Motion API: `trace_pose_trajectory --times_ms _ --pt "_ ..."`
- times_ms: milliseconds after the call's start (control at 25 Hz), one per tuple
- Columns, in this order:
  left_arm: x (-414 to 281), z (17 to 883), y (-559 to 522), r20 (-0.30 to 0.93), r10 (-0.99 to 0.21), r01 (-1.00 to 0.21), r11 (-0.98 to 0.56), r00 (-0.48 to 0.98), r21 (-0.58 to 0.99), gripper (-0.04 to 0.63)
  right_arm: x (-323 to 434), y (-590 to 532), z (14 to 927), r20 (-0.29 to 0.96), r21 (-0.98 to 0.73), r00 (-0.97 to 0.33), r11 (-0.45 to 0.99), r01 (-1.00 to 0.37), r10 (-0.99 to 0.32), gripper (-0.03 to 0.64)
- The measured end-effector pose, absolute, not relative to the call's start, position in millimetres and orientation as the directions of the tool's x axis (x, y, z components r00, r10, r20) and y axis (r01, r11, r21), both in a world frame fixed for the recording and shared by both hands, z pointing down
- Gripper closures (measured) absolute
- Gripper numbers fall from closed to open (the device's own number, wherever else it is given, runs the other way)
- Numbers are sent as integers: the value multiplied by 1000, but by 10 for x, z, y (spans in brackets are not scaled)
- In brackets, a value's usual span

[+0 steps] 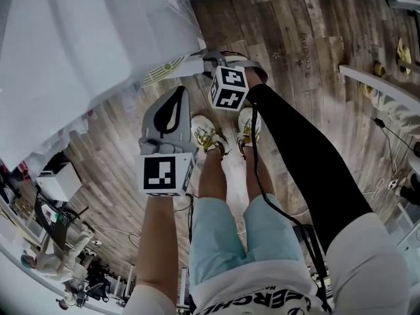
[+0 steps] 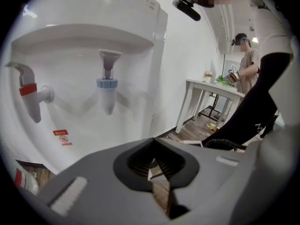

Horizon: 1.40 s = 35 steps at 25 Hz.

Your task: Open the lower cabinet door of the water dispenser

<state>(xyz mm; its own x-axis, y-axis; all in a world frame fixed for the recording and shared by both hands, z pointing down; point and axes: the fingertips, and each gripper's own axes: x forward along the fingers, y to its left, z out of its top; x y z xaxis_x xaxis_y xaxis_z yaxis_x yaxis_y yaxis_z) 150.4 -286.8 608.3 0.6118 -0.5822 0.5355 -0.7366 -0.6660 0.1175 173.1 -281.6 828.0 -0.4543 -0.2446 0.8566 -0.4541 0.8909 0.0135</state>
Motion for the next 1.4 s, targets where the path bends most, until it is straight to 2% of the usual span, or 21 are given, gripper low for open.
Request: trace_pose_trajectory --times_ms 520,560,640,680,920,1400 --pt "1164 6079 -2511 524 -686 -840 -531 504 113 541 1592 -2451 8284 859 -4 -471 916 -401 -203 468" --pt "1154 6083 -2496 524 -690 -844 -524 499 112 541 1595 -2446 8285 859 5 -469 919 -394 -206 474" --pt "1132 6084 -2440 524 -699 -853 -510 488 114 541 1601 -2400 8283 859 27 -465 925 -379 -216 547" --pt "1117 6083 -2409 523 -702 -856 -504 483 115 541 1594 -2360 8284 858 33 -465 927 -373 -218 557" --pt "1012 6088 -2381 512 -712 -862 -492 480 124 541 1521 -2257 8287 851 36 -471 920 -391 -234 555" --pt "636 6054 -2313 503 -734 -878 -464 457 121 541 1258 -1935 8290 857 36 -473 938 -344 -206 552"
